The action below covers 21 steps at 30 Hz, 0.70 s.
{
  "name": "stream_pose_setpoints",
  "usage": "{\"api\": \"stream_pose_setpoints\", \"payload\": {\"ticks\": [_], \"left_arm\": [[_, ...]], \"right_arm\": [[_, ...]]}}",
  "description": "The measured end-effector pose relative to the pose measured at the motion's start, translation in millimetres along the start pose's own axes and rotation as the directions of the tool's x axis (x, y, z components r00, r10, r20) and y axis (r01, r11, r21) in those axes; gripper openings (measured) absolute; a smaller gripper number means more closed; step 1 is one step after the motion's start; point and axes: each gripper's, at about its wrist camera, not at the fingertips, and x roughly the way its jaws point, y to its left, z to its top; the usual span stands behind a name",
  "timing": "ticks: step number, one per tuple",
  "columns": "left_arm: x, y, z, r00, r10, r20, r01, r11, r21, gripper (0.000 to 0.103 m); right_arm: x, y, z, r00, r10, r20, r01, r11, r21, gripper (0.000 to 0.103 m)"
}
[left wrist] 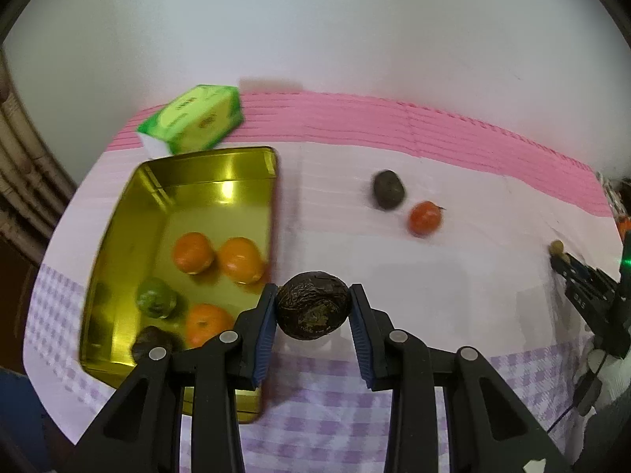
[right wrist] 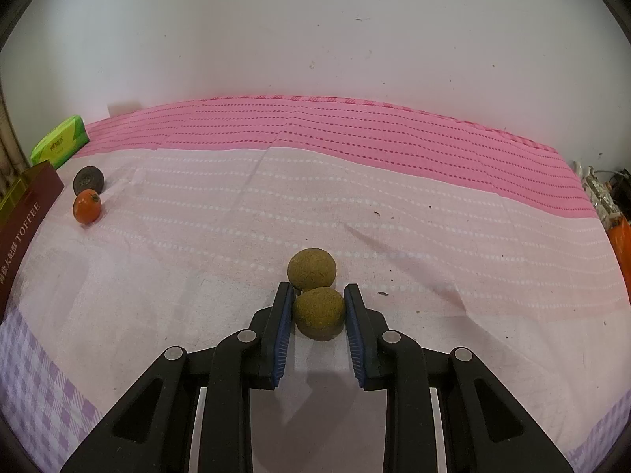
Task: Organize fruits
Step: 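Carry the dark brown fruit into the gold tray and open the left gripper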
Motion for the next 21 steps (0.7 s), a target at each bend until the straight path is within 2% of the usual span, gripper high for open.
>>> {"api": "stream_pose_setpoints", "payload": {"ticks": [12, 21], "left_arm": [[7.0, 58.7, -4.1, 0.995, 0.093, -0.022, -0.095, 0.989, -0.111, 0.032], [22.1, 80.0, -12.5, 0.991, 0.113, -0.069, -0.123, 0.981, -0.15, 0.032]], "right_arm": [[-0.2, 0.7, 0.1, 1.0, -0.001, 0.0, 0.001, 1.0, -0.001, 0.028], [0.3, -0.9, 0.7, 1.0, -0.004, 0.0, 0.004, 1.0, -0.003, 0.028]]}}
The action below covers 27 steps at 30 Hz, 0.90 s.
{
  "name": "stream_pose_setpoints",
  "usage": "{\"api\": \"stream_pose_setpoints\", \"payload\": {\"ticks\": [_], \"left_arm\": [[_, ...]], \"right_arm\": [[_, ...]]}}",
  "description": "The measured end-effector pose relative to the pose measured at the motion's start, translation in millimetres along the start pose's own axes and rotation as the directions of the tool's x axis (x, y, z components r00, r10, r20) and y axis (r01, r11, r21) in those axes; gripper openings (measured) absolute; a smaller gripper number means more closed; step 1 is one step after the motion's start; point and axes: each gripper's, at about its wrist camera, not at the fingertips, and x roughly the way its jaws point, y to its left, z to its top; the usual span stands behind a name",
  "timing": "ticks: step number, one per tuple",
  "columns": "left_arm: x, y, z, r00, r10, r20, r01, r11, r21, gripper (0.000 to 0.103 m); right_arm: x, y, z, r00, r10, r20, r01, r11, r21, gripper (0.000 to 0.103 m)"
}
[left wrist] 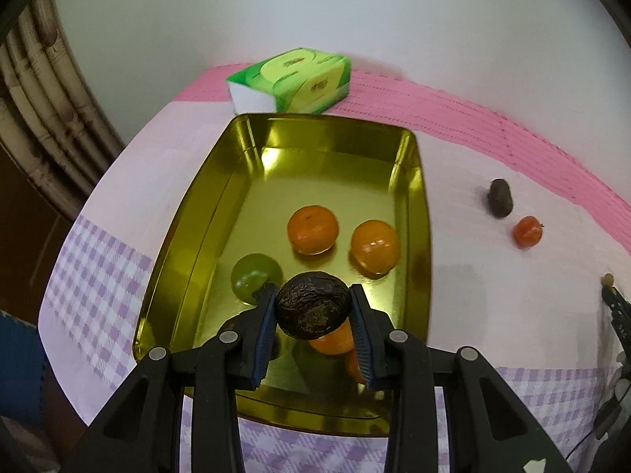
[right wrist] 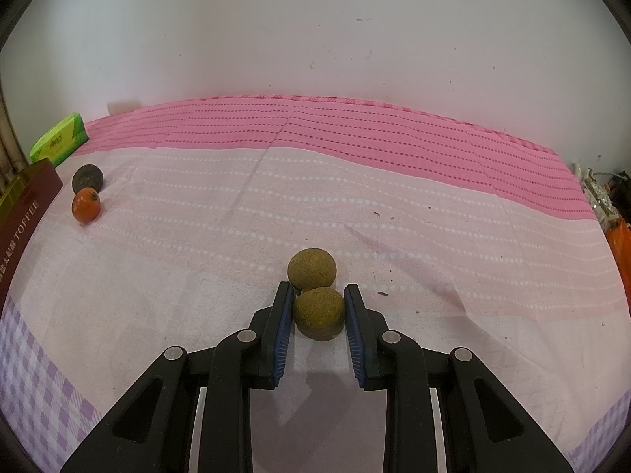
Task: Organize fruits
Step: 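Carry the dark brown fruit into the gold tray and open the left gripper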
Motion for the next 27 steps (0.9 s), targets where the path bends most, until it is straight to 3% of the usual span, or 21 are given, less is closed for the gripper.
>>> {"api": "stream_pose_setpoints", "payload": {"ticks": [27], "left_arm": [[17.3, 14.1, 0.3, 1.0, -0.002, -0.024, 0.002, 1.0, -0.029, 0.034]], "right_arm": [[-0.4, 1.2, 0.6, 1.0, -0.008, 0.0, 0.008, 1.0, -0.008, 0.028]]}}
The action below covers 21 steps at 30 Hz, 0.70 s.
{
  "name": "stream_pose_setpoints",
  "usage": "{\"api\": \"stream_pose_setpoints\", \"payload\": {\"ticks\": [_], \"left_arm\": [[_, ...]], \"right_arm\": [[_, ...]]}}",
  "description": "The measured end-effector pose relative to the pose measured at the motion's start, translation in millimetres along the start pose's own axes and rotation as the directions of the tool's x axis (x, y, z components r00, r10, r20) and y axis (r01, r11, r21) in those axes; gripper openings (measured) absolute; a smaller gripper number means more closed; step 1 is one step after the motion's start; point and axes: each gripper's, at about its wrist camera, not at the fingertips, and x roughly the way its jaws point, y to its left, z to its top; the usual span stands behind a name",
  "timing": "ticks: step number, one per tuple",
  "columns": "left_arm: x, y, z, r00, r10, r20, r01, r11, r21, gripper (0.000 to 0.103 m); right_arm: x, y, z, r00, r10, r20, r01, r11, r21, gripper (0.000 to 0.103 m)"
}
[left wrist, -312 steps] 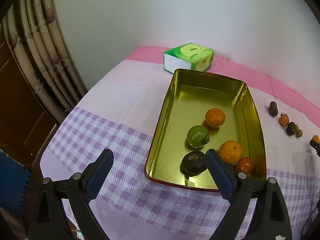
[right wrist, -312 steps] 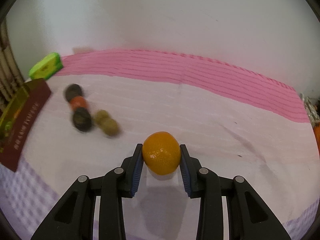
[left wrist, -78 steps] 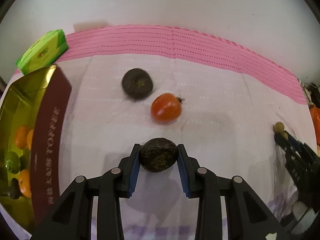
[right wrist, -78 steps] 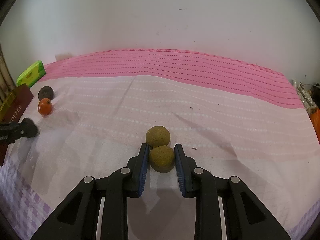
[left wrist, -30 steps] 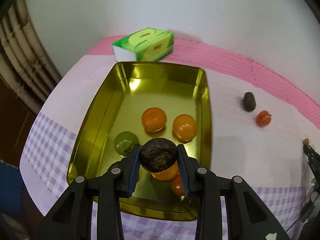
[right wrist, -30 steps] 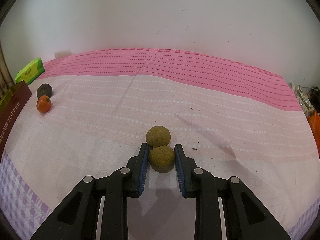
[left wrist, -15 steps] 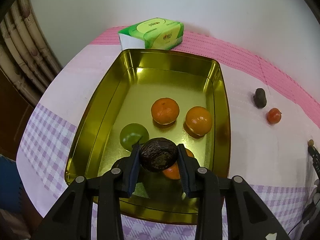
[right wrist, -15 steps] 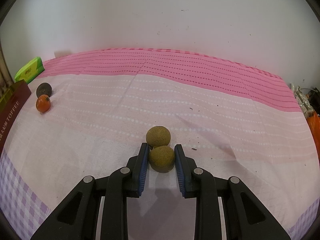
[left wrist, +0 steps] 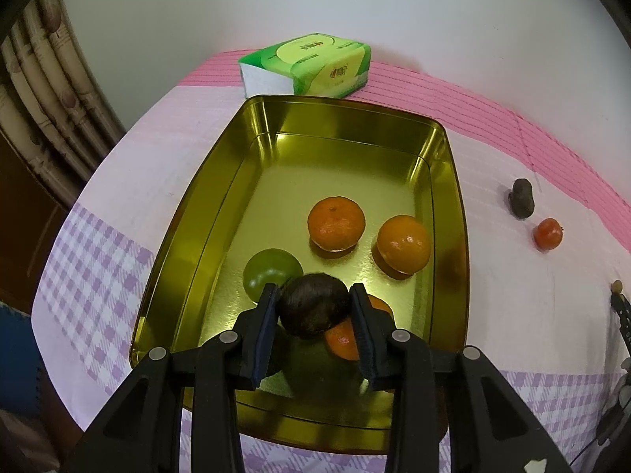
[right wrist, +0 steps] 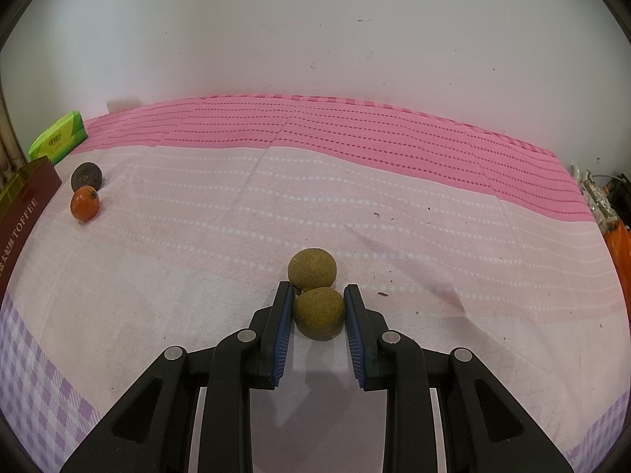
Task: Organize fruits
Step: 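Carry the dark brown fruit into the gold tray and open the left gripper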
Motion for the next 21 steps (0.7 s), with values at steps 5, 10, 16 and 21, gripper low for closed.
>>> {"api": "stream_pose_setpoints", "payload": {"ticks": [5, 10, 16, 21], "left_arm": [[0.4, 1.8, 0.1, 1.0, -0.003, -0.003, 0.003, 1.0, -0.004, 0.034], [0.6, 2.5, -0.3, 1.0, -0.002, -0.003, 0.002, 1.0, 0.002, 0.034], [0.9, 3.7, -1.5, 1.0, -0.001, -0.004, 0.001, 1.0, -0.003, 0.038], [-0.7, 5.4, -4.4, 1.0, -0.002, -0.007, 0.002, 1.0, 0.0, 0.044]], "right_arm": [[-0.1, 0.0, 0.1, 1.0, 0.0, 0.0, 0.0, 1.0, 0.0, 0.028], [-0.2, -0.1, 0.2, 1.0, 0.0, 0.0, 0.0, 1.0, 0.0, 0.028], [-0.2, 0.1, 0.2, 1.0, -0.001, 0.0, 0.001, 1.0, 0.0, 0.028], [-0.1, 0.0, 0.1, 1.0, 0.0, 0.0, 0.0, 1.0, 0.0, 0.028]]}}
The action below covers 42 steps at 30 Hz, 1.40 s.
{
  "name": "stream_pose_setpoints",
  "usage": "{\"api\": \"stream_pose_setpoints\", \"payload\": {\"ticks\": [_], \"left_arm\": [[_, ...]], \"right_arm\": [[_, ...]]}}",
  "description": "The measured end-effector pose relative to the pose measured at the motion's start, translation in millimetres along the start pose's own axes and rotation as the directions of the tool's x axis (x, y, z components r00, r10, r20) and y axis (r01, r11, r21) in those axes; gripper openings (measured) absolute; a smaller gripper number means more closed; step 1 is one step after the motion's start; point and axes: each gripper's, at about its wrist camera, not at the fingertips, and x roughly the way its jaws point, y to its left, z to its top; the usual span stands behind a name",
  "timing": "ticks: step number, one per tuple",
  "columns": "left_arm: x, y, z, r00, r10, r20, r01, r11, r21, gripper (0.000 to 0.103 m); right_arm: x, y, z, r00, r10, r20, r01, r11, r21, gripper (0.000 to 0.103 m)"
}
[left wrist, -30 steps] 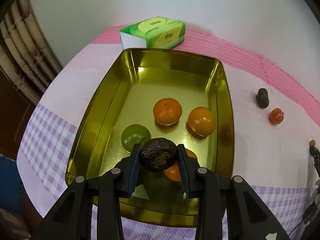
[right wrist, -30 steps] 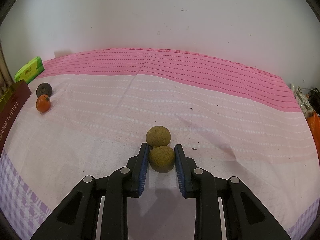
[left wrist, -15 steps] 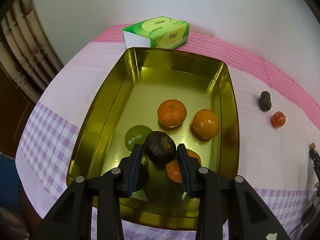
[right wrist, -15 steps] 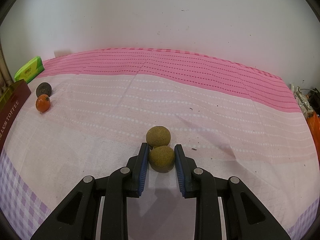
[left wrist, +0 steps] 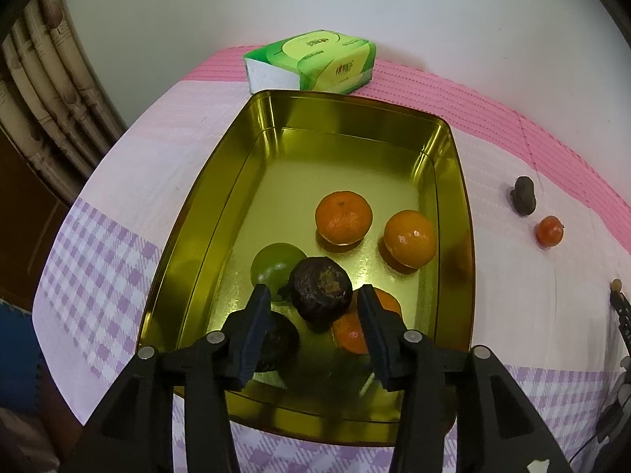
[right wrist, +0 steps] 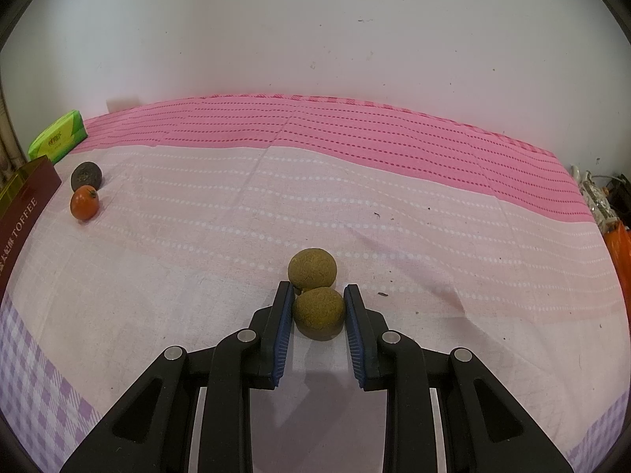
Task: Organize fruits
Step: 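Carry the dark brown fruit into the gold tray and open the left gripper, then carry the olive-green fruits into the gold tray and open the right gripper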
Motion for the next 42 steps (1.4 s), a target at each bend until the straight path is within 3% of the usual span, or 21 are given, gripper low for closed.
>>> {"api": "stream_pose_setpoints", "payload": {"ticks": [8, 15, 30, 35, 42], "left_arm": [[-4.5, 2.1, -1.1, 1.0, -0.014, 0.002, 0.014, 1.0, 0.0, 0.053], [-15.3, 2.7, -1.2, 0.999, -0.031, 0.014, 0.031, 0.999, 0.01, 0.054], [-39.4, 19.9, -10.5, 0.998, -0.019, 0.067, 0.015, 0.998, 0.056, 0.074], [-43.9, 30.6, -18.0, 0.994, -0.067, 0.087, 0.063, 0.997, 0.053, 0.082], [-44.7, 42.2, -23.5, 0.993, -0.072, 0.096, 0.07, 0.997, 0.026, 0.083]], "right_arm": [[0.0, -0.1, 0.0, 1.0, 0.002, 0.0, -0.002, 1.0, 0.001, 0.028], [0.2, -1.0, -0.6, 1.0, 0.003, 0.001, -0.003, 1.0, 0.003, 0.028], [1.5, 1.7, -0.5, 1.0, -0.02, -0.007, 0.021, 0.999, 0.03, 0.027], [0.7, 1.6, 0.9, 0.999, -0.02, -0.033, 0.022, 0.999, 0.048, 0.027], [-3.1, 8.2, -1.8, 0.998, -0.028, -0.05, 0.03, 0.999, 0.042, 0.027]]}}
